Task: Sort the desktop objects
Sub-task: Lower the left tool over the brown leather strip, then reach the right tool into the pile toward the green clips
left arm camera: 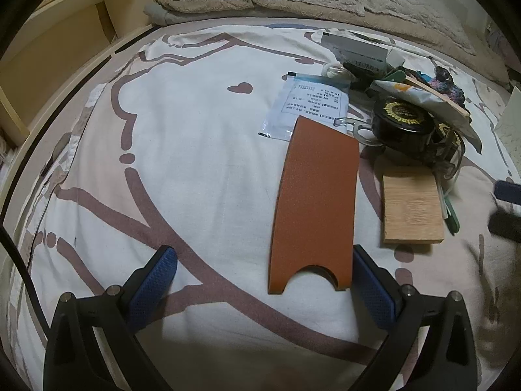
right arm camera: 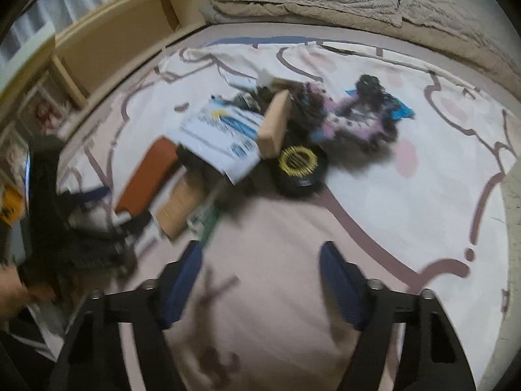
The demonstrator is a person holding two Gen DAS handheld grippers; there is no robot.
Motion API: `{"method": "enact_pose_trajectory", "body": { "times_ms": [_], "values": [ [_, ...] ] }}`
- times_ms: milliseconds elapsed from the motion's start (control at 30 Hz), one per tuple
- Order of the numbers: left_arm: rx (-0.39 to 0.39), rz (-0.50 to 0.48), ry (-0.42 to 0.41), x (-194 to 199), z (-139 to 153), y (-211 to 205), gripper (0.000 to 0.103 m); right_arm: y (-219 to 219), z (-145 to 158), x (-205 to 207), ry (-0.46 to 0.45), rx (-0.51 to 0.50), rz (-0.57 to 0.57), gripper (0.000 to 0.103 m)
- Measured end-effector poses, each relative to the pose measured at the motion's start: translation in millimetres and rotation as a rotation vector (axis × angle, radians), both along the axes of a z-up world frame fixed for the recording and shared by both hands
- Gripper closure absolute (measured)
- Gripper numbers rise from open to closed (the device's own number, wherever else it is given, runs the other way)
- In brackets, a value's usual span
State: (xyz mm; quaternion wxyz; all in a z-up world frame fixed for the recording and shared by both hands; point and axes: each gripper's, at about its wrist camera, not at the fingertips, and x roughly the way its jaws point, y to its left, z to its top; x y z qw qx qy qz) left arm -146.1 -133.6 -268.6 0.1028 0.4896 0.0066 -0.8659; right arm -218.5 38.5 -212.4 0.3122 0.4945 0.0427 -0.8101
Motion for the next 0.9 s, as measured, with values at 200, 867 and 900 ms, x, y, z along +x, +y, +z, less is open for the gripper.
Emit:
{"method": "enact_pose_trajectory", "body": {
  "times_ms": [200, 867, 900],
  "values": [
    [0.004, 0.0, 0.008, 1, 0, -1, 0.0, -12, -5, -9, -0.084, -0.09, 0.0, 0.059],
    [-0.001, -0.001, 0.018, 3, -3, -1, 0.0, -13, -12, 0, -0.129, -0.104, 0.101, 0.099],
    [-0.001, -0.001, 0.018, 3, -3, 0, 0.0, -11, -12, 1, -0.128, -0.097, 0.102, 0.099]
  ]
}}
